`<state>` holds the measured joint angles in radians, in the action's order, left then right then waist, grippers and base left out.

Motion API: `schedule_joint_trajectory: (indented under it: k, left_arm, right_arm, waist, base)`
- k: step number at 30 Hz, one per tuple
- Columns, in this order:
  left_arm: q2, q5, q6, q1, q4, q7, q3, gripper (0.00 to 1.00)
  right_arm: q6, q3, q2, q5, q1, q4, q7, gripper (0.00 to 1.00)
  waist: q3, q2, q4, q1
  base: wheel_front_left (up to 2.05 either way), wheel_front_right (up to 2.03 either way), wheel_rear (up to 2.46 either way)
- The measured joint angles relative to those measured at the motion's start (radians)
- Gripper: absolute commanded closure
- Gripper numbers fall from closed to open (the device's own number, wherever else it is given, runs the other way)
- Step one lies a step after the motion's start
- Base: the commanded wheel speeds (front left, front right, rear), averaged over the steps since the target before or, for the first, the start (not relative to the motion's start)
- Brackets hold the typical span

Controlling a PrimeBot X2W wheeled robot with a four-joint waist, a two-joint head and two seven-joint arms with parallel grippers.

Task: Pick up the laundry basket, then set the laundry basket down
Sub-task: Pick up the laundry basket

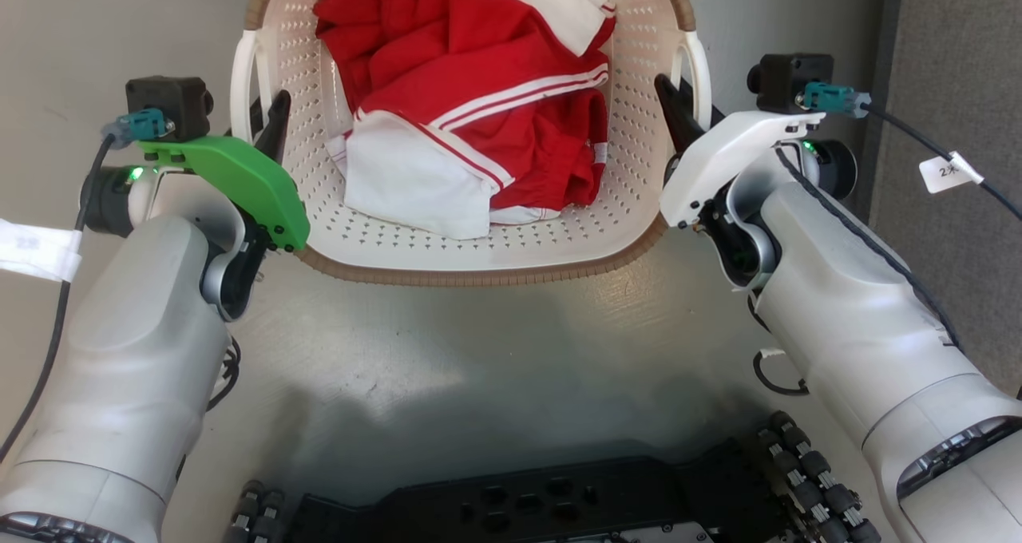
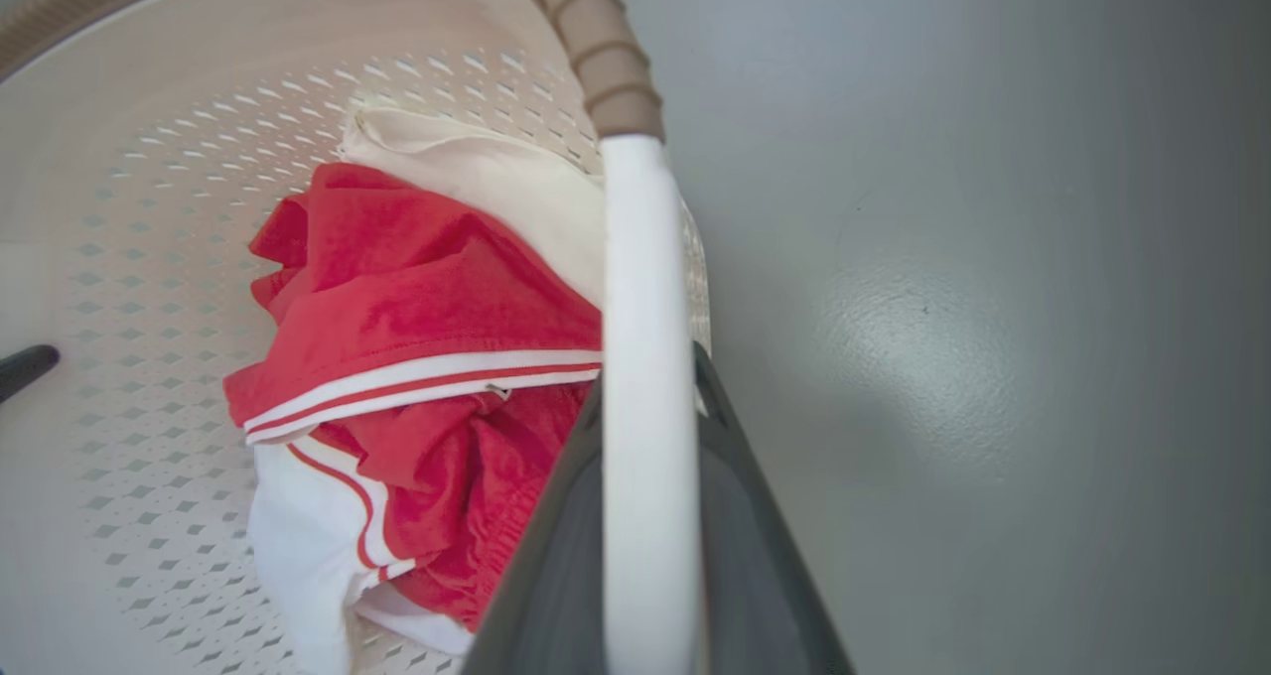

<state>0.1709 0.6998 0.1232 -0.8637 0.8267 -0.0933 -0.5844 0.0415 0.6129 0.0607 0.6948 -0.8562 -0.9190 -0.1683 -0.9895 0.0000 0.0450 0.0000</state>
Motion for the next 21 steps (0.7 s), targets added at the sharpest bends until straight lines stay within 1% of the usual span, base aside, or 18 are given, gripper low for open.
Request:
schedule_joint_trajectory:
  k: [3, 9, 15, 17, 21]
  left_arm:
    - [-0.001, 0.021, 0.0, 0.0, 0.012, -0.006, -0.018, 1.0]
    - [-0.002, 0.03, 0.0, 0.003, 0.05, -0.031, -0.064, 1.0]
    - [-0.01, 0.07, 0.0, 0.01, 0.082, -0.026, -0.093, 1.0]
    - [-0.012, 0.09, 0.0, 0.018, 0.092, -0.02, -0.1, 1.0]
    - [-0.016, 0.111, 0.0, 0.033, 0.104, -0.002, -0.115, 1.0]
  right_arm:
    - [0.0, 0.016, 0.0, 0.018, 0.0, -0.019, -0.009, 1.0]
    - [0.002, 0.046, -0.002, 0.057, 0.005, -0.042, -0.026, 1.0]
    - [0.012, 0.081, -0.001, 0.096, 0.019, -0.062, -0.031, 1.0]
    - [0.02, 0.092, -0.001, 0.1, 0.02, -0.072, -0.03, 1.0]
    - [0.023, 0.112, -0.002, 0.116, 0.021, -0.093, -0.015, 1.0]
  waist:
    - [0.012, 0.0, 0.0, 0.0]
    - [0.058, 0.0, 0.002, 0.0]
    - [0.128, 0.0, 0.007, 0.0]
    - [0.154, 0.0, 0.009, 0.0]
    - [0.207, 0.0, 0.015, 0.0]
  base:
    - [0.0, 0.0, 0.0]
    - [0.0, 0.0, 0.0]
    - [0.0, 0.0, 0.0]
    - [0.0, 0.0, 0.0]
    - [0.0, 0.0, 0.0]
